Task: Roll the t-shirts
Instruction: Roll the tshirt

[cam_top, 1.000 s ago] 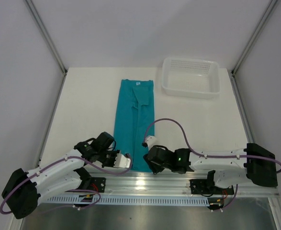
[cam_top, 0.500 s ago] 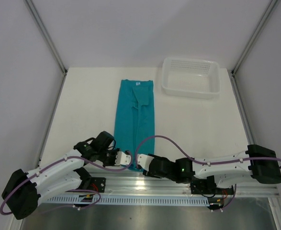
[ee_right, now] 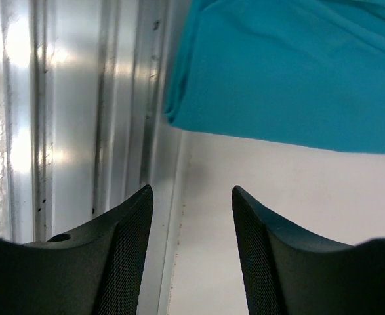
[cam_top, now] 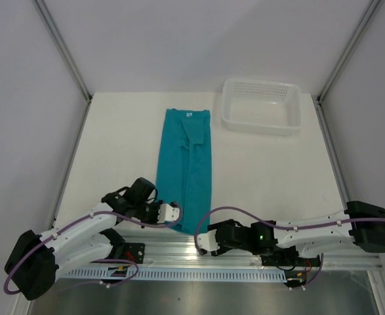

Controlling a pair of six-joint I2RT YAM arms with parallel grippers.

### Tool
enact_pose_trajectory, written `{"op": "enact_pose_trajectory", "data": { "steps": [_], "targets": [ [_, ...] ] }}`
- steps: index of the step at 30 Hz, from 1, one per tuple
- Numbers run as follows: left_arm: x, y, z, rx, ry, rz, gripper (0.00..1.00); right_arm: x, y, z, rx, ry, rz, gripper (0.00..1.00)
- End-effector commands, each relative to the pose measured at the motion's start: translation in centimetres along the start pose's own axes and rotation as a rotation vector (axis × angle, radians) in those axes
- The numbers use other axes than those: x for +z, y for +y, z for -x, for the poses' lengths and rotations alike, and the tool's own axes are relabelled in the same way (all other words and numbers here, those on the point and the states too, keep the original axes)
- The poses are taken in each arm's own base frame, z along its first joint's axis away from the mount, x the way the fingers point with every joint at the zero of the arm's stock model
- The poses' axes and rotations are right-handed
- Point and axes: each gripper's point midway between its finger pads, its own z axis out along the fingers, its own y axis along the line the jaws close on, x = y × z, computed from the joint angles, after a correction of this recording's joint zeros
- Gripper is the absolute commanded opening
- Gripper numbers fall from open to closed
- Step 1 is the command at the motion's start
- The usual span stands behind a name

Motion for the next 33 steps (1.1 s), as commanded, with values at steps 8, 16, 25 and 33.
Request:
{"op": "enact_pose_trajectory", "data": {
  "steps": [8,16,25,33],
  "targets": [
    [-0.5,0.9,1.7,-0.035,-0.058,-0.001,0.01,2.3,1.0,2.5,-0.199,-0.097,-0.001,0.55],
    [-0.5,1.1,2.0,-0.034,-0.065,-0.002,0.01,3.9,2.0,3.6,-0.256,-0.121,0.026,0.54],
    [-0.3,0.8,1.4,-0.038,-0.048,-0.010,0.01,5.1,1.4,3.9,-0.250,-0.123,-0.010,0.44],
    [-0.3,0.4,1.4,-0.048,-0.047,-0.025,0.01,5.2,0.4,2.7,-0.223,-0.082,-0.041,0.18]
  ]
}}
